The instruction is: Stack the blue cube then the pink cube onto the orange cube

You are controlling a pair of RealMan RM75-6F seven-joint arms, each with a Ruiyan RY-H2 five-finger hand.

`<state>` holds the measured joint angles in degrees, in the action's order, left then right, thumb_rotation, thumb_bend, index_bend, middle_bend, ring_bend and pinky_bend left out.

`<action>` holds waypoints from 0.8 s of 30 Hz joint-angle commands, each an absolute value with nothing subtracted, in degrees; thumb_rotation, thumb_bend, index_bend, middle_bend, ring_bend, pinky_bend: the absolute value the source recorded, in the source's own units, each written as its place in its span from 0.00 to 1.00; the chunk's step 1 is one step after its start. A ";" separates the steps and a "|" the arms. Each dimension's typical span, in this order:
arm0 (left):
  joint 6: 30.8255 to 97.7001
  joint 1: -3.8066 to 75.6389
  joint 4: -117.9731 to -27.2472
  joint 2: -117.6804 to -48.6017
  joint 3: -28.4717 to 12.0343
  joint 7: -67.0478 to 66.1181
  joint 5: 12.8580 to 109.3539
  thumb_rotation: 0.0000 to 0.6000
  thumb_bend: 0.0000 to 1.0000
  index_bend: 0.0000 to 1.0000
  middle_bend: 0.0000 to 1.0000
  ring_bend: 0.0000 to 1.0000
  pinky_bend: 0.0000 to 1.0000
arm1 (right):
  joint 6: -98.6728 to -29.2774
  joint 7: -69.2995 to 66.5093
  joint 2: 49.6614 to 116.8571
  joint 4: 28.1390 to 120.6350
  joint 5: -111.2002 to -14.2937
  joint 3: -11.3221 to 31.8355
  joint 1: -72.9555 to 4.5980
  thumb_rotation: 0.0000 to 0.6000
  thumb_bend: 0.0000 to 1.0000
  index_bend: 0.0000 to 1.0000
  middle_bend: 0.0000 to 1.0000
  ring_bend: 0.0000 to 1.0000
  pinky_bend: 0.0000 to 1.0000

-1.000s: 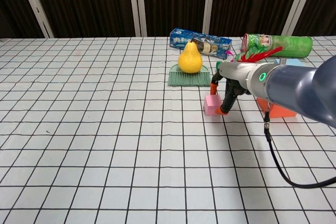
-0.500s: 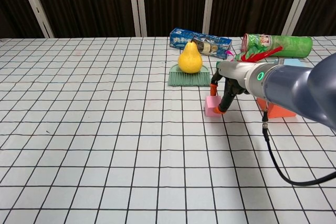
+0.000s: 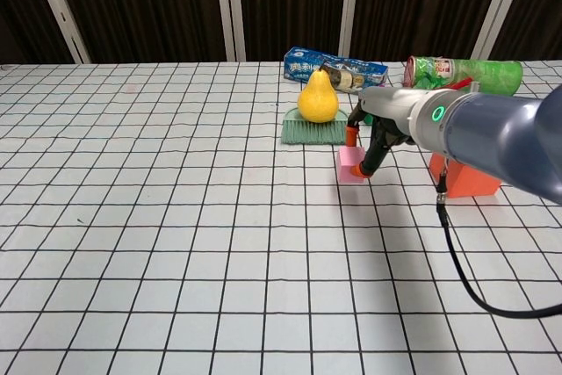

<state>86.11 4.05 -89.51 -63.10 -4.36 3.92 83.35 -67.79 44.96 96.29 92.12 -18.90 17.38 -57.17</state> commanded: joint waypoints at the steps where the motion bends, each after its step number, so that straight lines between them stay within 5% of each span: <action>1: 86.18 4.00 -89.40 -62.89 -4.30 4.43 83.53 1.00 0.58 0.19 0.07 0.00 0.00 | -71.50 46.81 94.60 96.52 -19.60 18.24 -57.42 1.00 0.45 0.51 1.00 1.00 0.93; 13: 86.59 3.83 -89.22 -62.46 -3.93 6.01 84.48 1.00 0.58 0.19 0.07 0.00 0.00 | -83.41 55.17 86.26 112.27 -16.55 22.68 -58.38 1.00 0.45 0.51 1.00 1.00 0.93; 24: 87.52 3.26 -89.52 -62.07 -3.92 6.69 84.52 1.00 0.58 0.19 0.07 0.00 0.00 | -82.38 56.79 75.06 117.34 -12.35 23.14 -54.89 1.00 0.46 0.52 1.00 1.00 0.93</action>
